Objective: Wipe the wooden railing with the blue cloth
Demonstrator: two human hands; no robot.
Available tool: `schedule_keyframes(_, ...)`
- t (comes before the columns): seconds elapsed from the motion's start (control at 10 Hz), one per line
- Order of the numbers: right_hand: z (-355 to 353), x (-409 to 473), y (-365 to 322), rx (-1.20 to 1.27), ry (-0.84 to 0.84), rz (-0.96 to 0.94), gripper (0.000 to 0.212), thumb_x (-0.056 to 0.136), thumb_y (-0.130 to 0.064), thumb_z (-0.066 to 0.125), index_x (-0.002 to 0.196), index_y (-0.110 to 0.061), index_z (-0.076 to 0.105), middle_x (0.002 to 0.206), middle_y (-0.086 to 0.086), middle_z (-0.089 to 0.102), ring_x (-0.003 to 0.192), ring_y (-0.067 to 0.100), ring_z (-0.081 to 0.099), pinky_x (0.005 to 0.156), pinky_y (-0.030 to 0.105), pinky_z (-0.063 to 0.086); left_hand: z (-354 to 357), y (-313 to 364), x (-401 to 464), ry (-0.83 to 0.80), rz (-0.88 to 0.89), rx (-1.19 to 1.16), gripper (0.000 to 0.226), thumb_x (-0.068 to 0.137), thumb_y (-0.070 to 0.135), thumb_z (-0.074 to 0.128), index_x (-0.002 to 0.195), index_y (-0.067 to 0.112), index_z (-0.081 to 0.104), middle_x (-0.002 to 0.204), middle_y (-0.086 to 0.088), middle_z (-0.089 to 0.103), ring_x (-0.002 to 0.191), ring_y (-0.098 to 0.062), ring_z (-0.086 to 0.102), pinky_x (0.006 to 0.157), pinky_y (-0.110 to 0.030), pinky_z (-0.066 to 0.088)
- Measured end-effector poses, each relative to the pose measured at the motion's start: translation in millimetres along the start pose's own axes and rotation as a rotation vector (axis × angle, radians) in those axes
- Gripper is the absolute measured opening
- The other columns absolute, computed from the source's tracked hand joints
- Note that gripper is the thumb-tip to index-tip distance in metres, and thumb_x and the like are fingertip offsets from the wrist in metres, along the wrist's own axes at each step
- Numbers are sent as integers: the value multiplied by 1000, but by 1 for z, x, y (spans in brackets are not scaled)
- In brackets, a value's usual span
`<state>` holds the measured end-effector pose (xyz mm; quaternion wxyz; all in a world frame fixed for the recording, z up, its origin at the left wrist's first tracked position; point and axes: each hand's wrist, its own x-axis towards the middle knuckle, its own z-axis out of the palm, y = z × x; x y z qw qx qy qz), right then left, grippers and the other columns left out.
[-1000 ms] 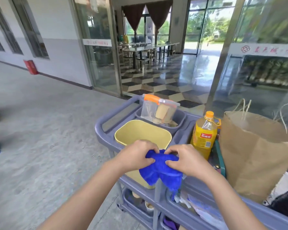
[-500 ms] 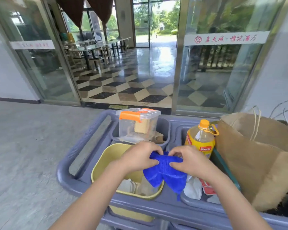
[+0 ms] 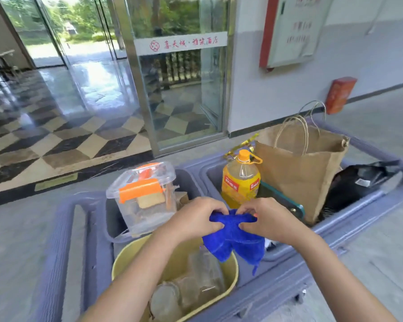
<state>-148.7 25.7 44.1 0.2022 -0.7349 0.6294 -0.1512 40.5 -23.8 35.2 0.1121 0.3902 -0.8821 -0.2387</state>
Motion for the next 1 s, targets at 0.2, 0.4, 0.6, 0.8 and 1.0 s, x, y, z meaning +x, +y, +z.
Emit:
schedule_keyframes(0.2,11,-28,14,-44,27,146,21,72,-27,62,92,-25,67,75,-13,56,72,11,50,69,29,46,22,6,15,-165,98,-52,20,75,16,60,93,26,63,99,2,68,91,-14,59,82,-42,51)
schedule_keyframes(0.4,33,-40,30,-54,24,233,19,71,-25,59,89,-27,65,80,-7,65,76,16,55,65,30,45,55,4,23,-212,110,1,20,76,18,60,94,26,62,102,2,65,92,-17,58,81,-42,51)
schedule_keyframes(0.6,64,-45,43,-111,20,273,26,76,-30,56,101,-26,61,102,-3,66,94,19,57,73,29,45,74,-5,21,-215,85,57,28,80,22,62,108,24,61,117,2,60,105,-15,55,86,-32,47)
schedule_keyframes(0.8,77,-47,46,-167,-15,270,35,78,-35,60,111,-23,57,110,1,60,102,21,55,73,27,39,81,-10,16,-253,80,84,34,79,23,63,114,20,60,123,0,59,112,-14,53,93,-29,44)
schedule_keyframes(1.0,67,-39,36,-188,-146,293,32,78,-31,59,107,-17,57,109,8,59,101,27,54,74,34,44,67,4,21,-434,106,202,43,83,24,61,124,17,51,132,-4,52,118,-20,48,93,-30,41)
